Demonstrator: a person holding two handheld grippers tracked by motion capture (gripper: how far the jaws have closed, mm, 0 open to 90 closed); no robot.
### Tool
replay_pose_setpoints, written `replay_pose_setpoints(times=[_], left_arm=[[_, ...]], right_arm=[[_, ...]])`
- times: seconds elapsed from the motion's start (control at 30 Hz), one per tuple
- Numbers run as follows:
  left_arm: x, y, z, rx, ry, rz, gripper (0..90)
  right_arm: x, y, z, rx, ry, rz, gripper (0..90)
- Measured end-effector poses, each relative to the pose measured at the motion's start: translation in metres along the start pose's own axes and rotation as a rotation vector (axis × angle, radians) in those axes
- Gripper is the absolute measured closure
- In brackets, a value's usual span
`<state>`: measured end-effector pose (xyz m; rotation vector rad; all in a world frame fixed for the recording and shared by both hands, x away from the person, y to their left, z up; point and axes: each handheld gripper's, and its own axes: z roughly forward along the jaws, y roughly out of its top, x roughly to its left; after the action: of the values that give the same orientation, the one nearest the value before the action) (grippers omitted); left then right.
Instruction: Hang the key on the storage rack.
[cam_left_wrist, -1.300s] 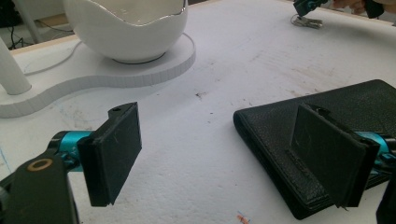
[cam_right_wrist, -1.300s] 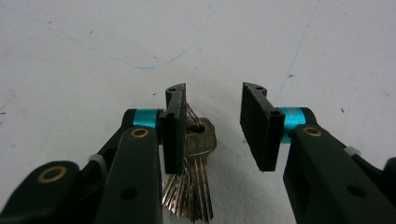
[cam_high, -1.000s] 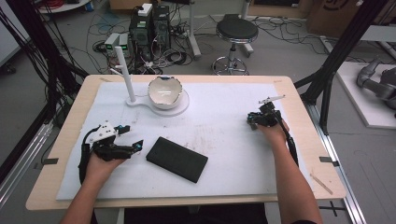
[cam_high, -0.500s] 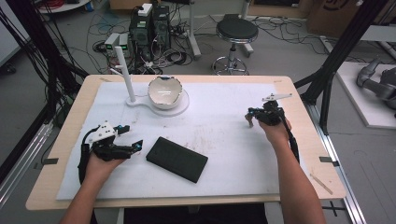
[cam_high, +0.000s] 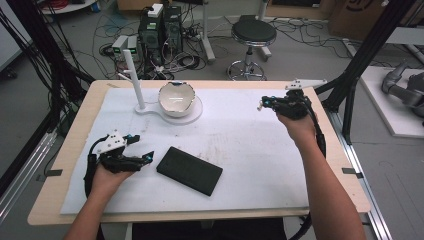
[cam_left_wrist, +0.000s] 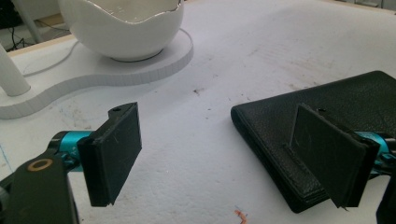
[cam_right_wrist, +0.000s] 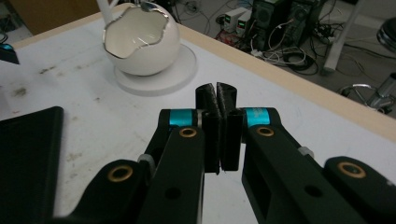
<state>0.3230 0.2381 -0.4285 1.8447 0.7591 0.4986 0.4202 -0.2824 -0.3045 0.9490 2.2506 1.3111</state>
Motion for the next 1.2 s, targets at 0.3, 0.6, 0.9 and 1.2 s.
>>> replay_pose_setpoints(times=[0.3, 0.6, 0.9, 1.2], left_arm=[[-0.001, 0.001, -0.001, 0.004, 0.001, 0.007, 16.6], [-0.003, 0.0, -0.007, 0.004, 0.008, 0.016, 16.5], [-0.001, -0.001, -0.013, -0.013, 0.022, 0.004, 16.5], [0.0, -0.003, -0.021, -0.016, 0.029, 0.015, 16.5]], right_arm=[[0.024, 0.045, 0.007, -0.021, 0.034, -0.065, 90.0], [0.054, 0.097, 0.027, -0.022, 0.095, -0.135, 90.0], [0.1, 0.147, 0.066, -0.028, 0.172, -0.219, 90.0], [0.137, 0.177, 0.102, -0.022, 0.26, -0.274, 90.0]])
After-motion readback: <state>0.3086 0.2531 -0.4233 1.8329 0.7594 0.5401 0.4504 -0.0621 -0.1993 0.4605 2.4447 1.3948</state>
